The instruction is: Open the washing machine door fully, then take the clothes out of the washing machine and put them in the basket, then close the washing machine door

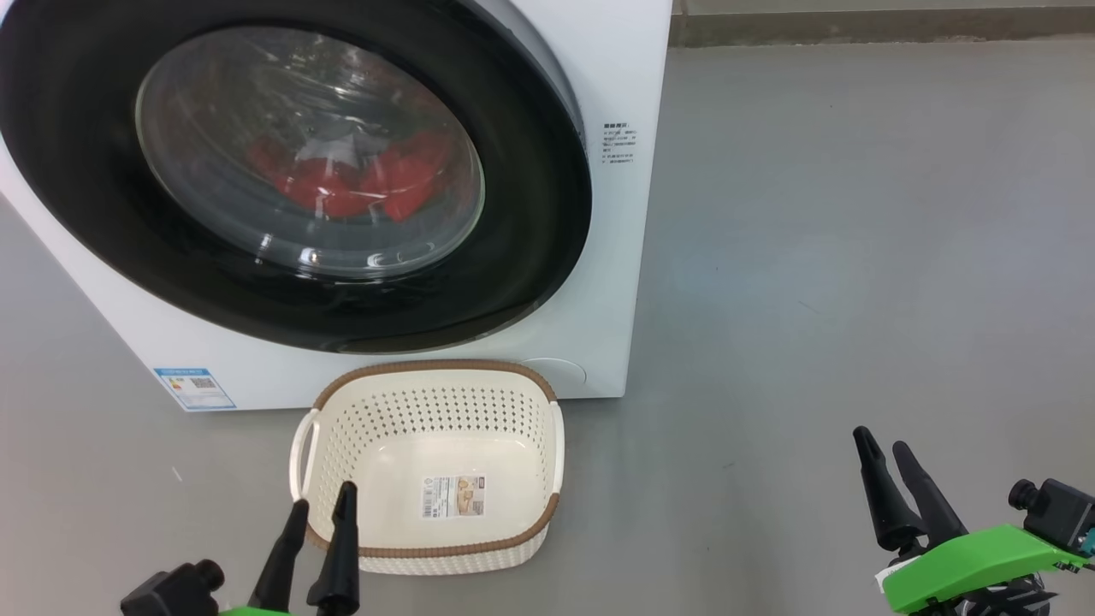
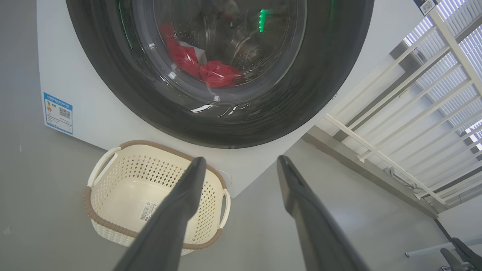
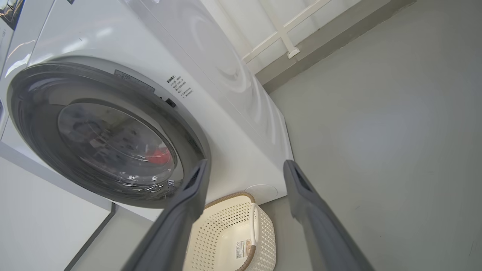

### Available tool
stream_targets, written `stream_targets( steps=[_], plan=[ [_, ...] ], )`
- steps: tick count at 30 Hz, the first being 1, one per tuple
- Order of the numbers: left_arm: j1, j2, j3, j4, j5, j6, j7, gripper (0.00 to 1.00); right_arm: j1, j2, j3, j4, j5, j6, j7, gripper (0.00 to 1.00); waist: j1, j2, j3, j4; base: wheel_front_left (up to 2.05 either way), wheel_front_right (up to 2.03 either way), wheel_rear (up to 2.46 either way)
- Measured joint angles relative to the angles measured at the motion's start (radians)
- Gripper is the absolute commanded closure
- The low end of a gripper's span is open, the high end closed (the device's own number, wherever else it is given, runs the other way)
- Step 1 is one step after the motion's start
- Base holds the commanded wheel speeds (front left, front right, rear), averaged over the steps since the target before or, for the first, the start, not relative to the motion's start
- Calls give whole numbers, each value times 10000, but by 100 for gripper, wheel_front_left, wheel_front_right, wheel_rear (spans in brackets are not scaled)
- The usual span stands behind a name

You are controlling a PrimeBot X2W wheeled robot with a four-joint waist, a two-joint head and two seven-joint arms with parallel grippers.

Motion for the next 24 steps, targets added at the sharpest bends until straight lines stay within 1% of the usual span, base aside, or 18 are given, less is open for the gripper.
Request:
stream_targets(
  steps=[10,16,18,24],
  plan=[
    [11,17,-127,-115,1212,161,-290,0,35,-104,128,-100,-825,0,-291,0,0,-1,3,-18,0,0,0],
    [41,31,-190,-150,1898,176,-453,0,207,-178,132,-150,-1338,2,-477,0,0,0,-20,-15,0,0,0],
    [51,35,-217,-161,2104,253,-523,0,244,-203,132,-155,-1486,2,-531,0,0,0,-24,-13,0,0,0],
    [208,82,-280,-186,2832,263,-669,0,252,-261,132,-230,-2048,2,-698,0,0,-1,-34,-4,0,0,0]
  ],
)
